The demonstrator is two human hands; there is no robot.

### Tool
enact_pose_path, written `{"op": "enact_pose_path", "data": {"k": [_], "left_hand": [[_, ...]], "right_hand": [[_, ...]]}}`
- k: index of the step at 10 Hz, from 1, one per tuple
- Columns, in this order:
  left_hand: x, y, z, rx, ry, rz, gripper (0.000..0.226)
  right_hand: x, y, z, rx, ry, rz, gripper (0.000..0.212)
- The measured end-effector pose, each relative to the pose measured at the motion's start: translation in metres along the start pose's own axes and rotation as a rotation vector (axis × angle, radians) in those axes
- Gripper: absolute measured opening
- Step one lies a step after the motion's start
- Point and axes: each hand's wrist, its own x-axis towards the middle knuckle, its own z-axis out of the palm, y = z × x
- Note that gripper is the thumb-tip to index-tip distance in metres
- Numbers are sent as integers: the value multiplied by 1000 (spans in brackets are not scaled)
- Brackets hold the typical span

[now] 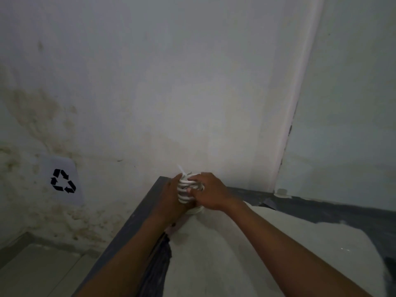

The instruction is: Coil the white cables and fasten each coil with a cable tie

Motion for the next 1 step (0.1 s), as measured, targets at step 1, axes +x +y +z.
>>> {"op": "enact_pose_path", "data": {"k": [1], "left_hand": [[9,1,-8,52,-26,106,76]], "right_hand": [[-8,-8,-16,-38,-11,-31,39]]}}
